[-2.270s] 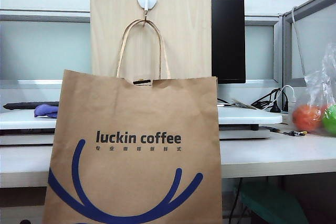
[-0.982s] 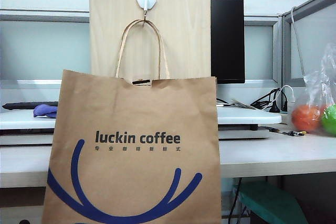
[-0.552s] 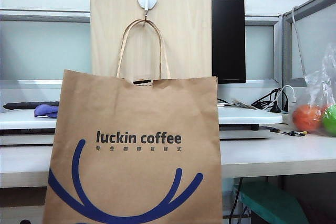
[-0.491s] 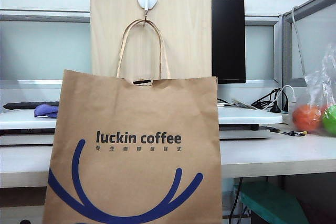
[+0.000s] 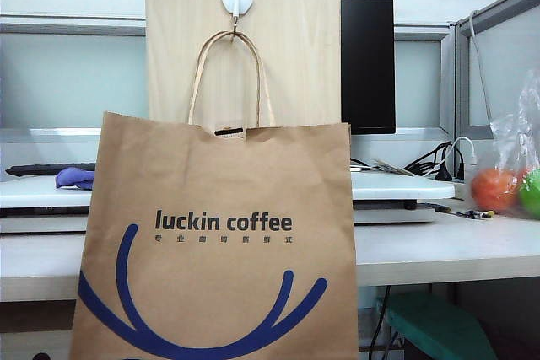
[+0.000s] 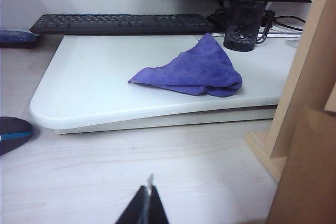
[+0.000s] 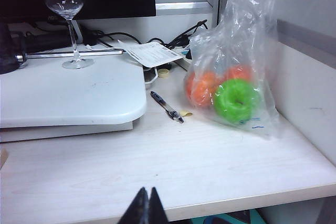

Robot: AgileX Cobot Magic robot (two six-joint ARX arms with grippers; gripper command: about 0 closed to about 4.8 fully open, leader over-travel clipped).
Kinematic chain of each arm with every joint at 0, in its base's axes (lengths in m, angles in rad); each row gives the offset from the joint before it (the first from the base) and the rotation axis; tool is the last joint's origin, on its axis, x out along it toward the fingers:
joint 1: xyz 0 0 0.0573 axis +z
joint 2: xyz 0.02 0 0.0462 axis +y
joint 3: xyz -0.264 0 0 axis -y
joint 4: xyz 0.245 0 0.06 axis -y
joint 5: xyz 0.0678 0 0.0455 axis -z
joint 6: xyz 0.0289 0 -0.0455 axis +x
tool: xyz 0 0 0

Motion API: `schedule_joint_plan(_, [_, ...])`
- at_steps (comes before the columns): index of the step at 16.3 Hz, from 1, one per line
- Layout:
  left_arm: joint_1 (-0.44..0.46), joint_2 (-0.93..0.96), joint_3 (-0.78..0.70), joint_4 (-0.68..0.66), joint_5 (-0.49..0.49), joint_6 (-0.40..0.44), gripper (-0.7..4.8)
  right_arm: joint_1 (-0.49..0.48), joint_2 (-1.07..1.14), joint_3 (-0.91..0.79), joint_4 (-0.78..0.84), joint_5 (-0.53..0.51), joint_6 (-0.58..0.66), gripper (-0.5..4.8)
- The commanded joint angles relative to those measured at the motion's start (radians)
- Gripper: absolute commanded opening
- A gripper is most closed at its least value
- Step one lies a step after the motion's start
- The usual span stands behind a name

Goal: Pick up the paper bag and hang it on the hook.

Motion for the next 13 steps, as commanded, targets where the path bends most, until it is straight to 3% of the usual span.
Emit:
schedule_joint_plan(1, [0.000, 0.000, 0.001, 0.007, 0.004, 0.004, -0.06, 0.002, 0.000, -0.005, 0.010, 0.001, -0.008, -0.04])
schedule_joint_plan(13, [0.000, 0.000, 0.001, 0.007, 0.004, 0.004, -0.05, 0.040, 0.000, -0.005, -0.031, -0.018, -0.036, -0.04])
